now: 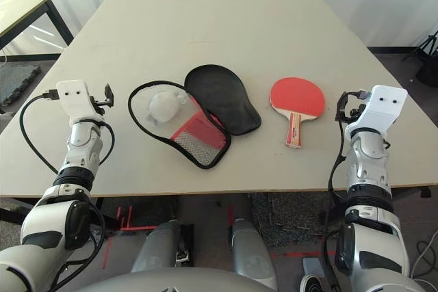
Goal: Store the ping-pong paddle in its case and zip it.
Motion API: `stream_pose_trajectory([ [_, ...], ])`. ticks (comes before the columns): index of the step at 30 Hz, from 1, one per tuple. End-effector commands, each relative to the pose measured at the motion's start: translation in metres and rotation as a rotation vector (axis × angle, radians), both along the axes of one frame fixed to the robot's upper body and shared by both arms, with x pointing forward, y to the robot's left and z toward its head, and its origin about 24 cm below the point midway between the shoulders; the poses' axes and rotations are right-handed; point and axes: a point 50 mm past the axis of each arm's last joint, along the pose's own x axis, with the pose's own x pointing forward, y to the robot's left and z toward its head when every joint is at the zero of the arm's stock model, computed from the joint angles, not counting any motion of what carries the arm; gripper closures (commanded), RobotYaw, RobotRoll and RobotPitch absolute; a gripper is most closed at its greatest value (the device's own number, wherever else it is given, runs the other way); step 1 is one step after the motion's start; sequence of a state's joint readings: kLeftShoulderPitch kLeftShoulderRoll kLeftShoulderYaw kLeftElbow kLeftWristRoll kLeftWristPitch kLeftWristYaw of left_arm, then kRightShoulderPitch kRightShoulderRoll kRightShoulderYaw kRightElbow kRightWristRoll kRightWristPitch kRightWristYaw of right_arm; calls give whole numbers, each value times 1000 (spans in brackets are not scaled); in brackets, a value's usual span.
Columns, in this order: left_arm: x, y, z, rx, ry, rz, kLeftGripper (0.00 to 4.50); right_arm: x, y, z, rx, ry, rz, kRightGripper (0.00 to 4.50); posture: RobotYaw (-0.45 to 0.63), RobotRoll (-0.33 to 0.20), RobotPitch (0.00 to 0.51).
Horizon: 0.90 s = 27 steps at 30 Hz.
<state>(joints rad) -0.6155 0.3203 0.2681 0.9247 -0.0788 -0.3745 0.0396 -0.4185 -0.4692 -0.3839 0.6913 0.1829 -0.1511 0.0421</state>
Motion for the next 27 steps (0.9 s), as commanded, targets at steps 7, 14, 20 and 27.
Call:
stream_pose_trajectory([
  [7,0,8,5,0,-12,-2,0,10,12,13,21,-43,51,28,-18,0,56],
  [14,10,-3,32,75,-46,-271,0,12,26,31,76,22,30,28,-22,0,74],
  [20,15,-6,66,131,-49,-555,0,4,46,50,167,174,80,28,-29,0,84],
  [27,7,-28,91,228,42,-1008,0,-2,71,60,335,452,128,28,-13,0,83],
])
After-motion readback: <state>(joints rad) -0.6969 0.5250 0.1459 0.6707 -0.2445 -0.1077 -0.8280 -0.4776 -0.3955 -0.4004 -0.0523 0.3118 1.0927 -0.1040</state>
